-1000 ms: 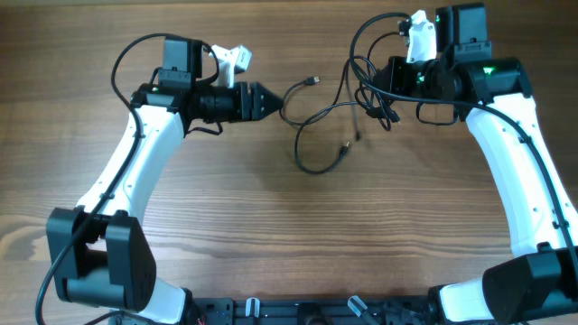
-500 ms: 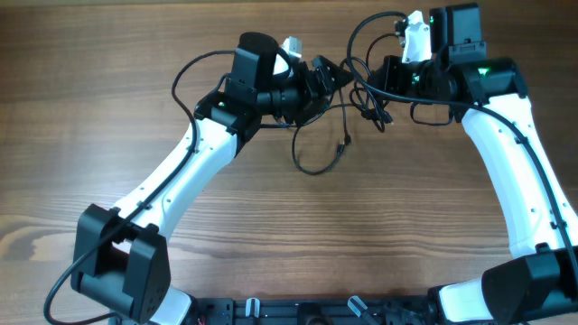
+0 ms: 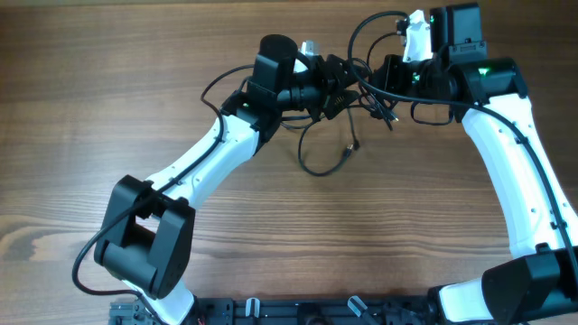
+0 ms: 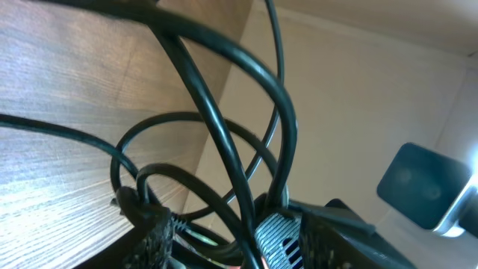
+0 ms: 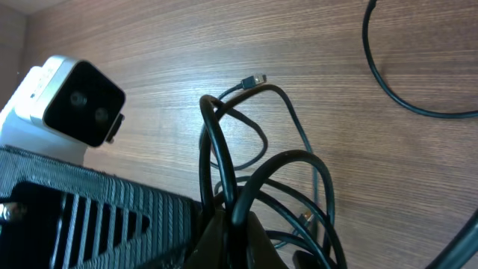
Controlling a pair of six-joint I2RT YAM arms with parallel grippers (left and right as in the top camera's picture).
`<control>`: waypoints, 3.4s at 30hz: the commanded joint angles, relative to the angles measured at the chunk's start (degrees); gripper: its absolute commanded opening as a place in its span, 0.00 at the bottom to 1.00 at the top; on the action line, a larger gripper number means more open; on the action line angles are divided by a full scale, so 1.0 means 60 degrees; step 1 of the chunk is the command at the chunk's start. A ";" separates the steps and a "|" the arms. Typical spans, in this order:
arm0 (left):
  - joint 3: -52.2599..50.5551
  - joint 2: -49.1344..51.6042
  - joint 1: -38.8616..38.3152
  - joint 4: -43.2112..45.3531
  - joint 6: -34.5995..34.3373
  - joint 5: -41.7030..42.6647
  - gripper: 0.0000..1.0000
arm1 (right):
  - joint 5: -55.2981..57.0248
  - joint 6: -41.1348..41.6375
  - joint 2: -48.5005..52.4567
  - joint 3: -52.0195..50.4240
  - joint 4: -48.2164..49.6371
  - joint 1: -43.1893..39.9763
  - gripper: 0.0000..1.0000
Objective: Untangle cables
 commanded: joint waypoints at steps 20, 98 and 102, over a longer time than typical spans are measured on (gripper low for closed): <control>0.0029 0.0430 -0.0608 -0.0069 -0.0586 -0.1588 0.32 | -0.0069 0.0153 -0.0011 0.0291 0.0084 0.0084 0.04; 0.0044 -0.3486 0.5311 -0.8400 1.0338 -0.1763 0.04 | -0.1807 0.4962 0.2790 0.0302 0.1920 0.1945 0.62; 0.0044 -0.3486 0.5311 -0.8404 1.0342 -0.1763 0.04 | -0.1650 0.5643 0.3231 0.0299 0.2080 0.2350 0.63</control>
